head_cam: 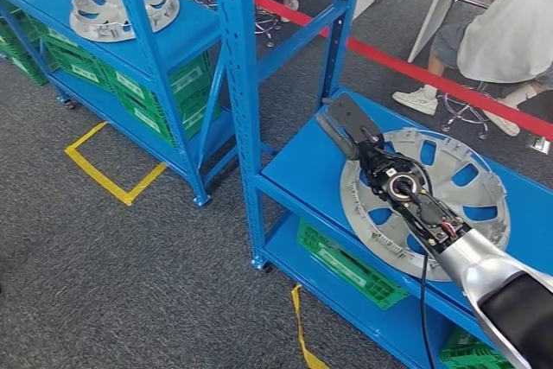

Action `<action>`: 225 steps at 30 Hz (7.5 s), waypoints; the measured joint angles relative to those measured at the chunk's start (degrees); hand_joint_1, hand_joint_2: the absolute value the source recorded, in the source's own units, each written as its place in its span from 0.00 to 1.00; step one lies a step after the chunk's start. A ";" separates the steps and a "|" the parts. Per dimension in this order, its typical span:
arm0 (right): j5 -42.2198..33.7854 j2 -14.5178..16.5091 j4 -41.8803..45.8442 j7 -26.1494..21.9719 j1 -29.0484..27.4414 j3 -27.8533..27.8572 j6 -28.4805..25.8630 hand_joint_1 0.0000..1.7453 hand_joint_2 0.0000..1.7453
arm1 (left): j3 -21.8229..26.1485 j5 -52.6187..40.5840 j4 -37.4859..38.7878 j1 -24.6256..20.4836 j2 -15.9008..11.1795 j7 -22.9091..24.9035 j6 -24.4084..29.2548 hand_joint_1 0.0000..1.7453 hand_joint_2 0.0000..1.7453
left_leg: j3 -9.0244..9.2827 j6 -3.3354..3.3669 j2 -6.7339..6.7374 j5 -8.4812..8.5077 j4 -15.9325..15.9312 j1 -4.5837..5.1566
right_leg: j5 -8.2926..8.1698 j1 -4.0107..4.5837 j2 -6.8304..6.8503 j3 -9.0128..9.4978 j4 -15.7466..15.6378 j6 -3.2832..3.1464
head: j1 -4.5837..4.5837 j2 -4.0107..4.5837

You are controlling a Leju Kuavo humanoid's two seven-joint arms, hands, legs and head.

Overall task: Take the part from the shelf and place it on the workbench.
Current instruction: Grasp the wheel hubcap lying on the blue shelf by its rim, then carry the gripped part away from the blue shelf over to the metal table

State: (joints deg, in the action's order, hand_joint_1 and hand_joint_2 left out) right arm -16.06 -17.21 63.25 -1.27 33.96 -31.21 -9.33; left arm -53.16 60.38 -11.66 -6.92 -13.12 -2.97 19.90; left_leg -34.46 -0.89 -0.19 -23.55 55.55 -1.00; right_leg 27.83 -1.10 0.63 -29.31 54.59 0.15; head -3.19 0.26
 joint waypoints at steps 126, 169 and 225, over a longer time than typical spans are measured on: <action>38.43 -9.70 44.21 35.58 -31.74 2.97 7.49 0.00 1.00 | 3.24 2.37 0.29 1.32 1.04 2.23 0.08 0.00 0.00 | 1.23 1.87 -0.20 -0.67 -0.45 1.97 | -0.62 0.55 -2.29 -0.54 0.22 0.97 | 0.61 0.00; 39.26 -10.57 39.44 37.65 -35.39 3.70 12.67 0.00 1.00 | 3.24 1.67 0.29 1.30 1.13 2.53 0.17 0.00 0.00 | 1.30 1.82 -0.20 -0.72 -0.46 1.97 | -0.56 0.56 -2.29 -0.54 0.21 0.98 | 0.61 0.00; 37.09 -9.09 34.80 37.66 -35.65 5.68 16.35 1.00 1.00 | 3.24 2.32 0.29 1.28 1.07 2.26 -1.90 0.00 1.00 | 1.52 1.87 -0.21 -0.76 -0.47 1.97 | -0.52 0.56 -2.28 -0.29 0.21 0.96 | 0.61 0.00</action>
State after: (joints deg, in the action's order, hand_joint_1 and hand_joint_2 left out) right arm 21.03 -26.29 98.05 36.39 -1.69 -25.53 7.03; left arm -49.92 62.70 -11.37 -5.64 -12.06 -0.72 18.00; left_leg -32.95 0.98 -0.40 -24.32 55.08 0.98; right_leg 27.31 -0.54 -1.65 -29.59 54.81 1.12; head -2.58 0.26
